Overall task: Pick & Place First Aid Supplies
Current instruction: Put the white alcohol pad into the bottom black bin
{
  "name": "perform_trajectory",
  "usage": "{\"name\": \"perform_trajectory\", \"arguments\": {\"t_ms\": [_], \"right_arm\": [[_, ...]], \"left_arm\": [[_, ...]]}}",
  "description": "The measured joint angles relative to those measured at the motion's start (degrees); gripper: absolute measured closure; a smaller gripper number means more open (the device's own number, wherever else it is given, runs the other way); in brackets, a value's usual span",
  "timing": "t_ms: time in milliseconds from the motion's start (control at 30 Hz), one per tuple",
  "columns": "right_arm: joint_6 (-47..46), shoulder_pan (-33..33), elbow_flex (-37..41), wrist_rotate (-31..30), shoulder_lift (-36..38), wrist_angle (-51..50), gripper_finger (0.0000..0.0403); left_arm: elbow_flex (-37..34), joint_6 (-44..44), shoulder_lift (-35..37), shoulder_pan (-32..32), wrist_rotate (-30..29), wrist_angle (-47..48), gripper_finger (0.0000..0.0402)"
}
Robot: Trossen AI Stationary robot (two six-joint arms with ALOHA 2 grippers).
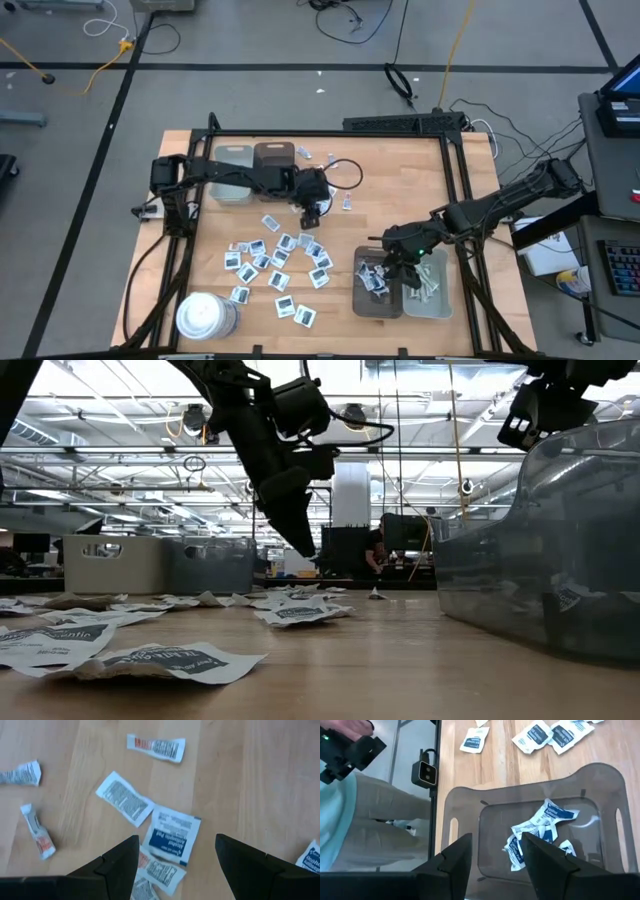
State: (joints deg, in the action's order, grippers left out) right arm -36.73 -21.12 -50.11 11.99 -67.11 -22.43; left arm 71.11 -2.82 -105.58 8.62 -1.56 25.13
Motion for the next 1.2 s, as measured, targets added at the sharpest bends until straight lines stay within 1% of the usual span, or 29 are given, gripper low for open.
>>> {"name": "perform_trajectory", "arguments": {"t_ms": [100, 200, 267, 400, 500, 667, 733, 833, 933, 1033, 1200], "right_arm": [[1.24, 0.00, 0.00, -0.06, 0.00, 0.70, 0.0240], [2.36, 0.00, 0.00, -0.33, 0.00, 1.33, 0.0241], [2.31, 0.00, 0.00, -1.56, 0.00, 1.35, 0.0241], [1.93, 0.02, -0.01, -1.59, 0.00, 1.57, 0.0241], [1.46, 0.02, 0.00, -1.62, 0.00, 1.78, 0.0241], [1.47, 0.02, 0.00, -1.67, 0.00, 4.61, 0.0243], [1.55, 0.02, 0.00, -1.69, -0.02, 5.94, 0.0243], [1.73, 0.02, 0.00, -1.69, -0.02, 8.41, 0.0244], [2.05, 0.02, 0.00, -1.69, -0.02, 9.50, 0.0245], [3.18, 0.02, 0.00, -1.71, -0.02, 9.67, 0.0245], [3.92, 0.02, 0.00, -1.71, -0.02, 10.20, 0.0246]], "left_arm": [[0.00, -0.60, -0.03, -0.06, 0.05, -1.20, 0.0133], [0.00, -0.33, -1.79, -0.02, 1.13, -1.46, 0.0133], [-0.09, -0.25, -3.51, -0.07, 2.37, -0.77, 0.0133], [-0.09, -0.28, -5.79, -0.65, 2.99, -1.14, 0.0133], [-0.09, -0.83, -6.23, -0.52, 3.11, -1.33, 0.0133], [-0.09, -2.06, -7.77, 0.16, 3.68, -1.27, 0.0134], [0.03, -2.75, -8.05, 0.48, 4.62, -1.05, 0.0142], [0.17, -3.81, -8.93, 0.57, 6.18, -0.84, 0.0168], [0.15, -3.97, -9.01, 0.53, 6.47, -0.09, 0.0206], [0.13, -4.37, -9.07, 0.50, 6.51, -0.01, 0.0254], [0.10, -4.27, -9.18, 0.53, 6.62, 0.65, 0.0348]]}}
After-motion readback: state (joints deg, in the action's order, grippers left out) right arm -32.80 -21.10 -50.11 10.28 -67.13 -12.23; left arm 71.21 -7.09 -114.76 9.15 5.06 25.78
